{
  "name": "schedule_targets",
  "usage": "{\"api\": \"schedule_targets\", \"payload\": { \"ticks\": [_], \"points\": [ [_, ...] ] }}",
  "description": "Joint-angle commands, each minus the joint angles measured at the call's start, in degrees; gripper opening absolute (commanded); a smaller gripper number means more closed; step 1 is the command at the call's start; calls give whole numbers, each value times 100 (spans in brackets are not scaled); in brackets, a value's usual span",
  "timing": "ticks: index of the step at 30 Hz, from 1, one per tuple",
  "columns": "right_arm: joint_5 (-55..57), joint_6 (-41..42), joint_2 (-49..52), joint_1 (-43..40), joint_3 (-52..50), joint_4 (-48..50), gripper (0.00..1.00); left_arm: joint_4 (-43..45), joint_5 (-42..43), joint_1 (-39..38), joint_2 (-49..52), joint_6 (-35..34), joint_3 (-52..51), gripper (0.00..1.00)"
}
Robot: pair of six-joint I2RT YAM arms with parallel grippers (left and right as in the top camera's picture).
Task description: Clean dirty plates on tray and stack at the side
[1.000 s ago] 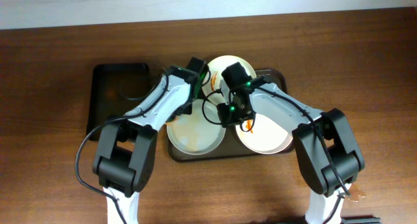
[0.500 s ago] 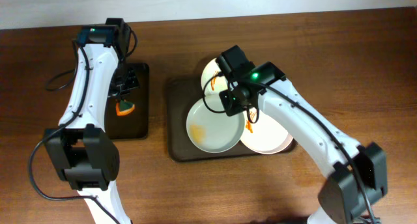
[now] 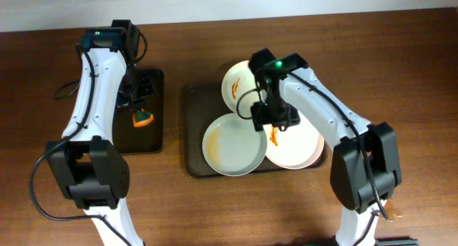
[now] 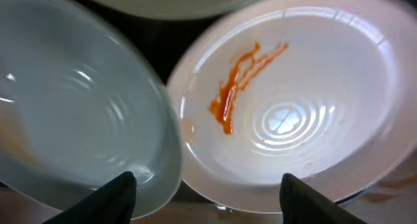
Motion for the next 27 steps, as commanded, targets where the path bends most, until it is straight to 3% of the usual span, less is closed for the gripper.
{"api": "schedule_targets", "payload": {
  "ticks": [1,3,8,11,12,14,18,19,20,21,27],
  "points": [
    [-1178,-461,11,-361,-533,389,46,-2,57,35,-173,94,-46,0],
    [-1792,-785,11,-494,-693,625,46,-2,57,35,-173,96,-46,0],
    [-2142,-868,11,-505,-1397,1432,50,-9,55,35,-173,96,-50,0],
    [-2068,-868,9,-505,-1394,1515,20,0,57,46,-173,94,-50,0],
    [-2044,-868,9,-529,-1394,1515,5,-2,57,46,-173,94,-50,0],
    [-1963,-863,2,-610,-1357,1473,4,-4,57,46,-173,94,-50,0],
    [-1602,-872,-291,-334,-444,584,6,11,59,46,-173,94,-50,0],
    [-1217,-866,-304,-22,-407,634,48,46,57,46,-173,94,-50,0],
    [-844,-791,-271,120,-417,715,53,42,57,44,-173,94,-50,0],
    [-348,-557,-144,315,-437,981,53,20,55,46,-173,94,-50,0],
    [-376,-761,310,343,-439,1845,47,48,57,46,-173,94,-50,0]
  ]
}}
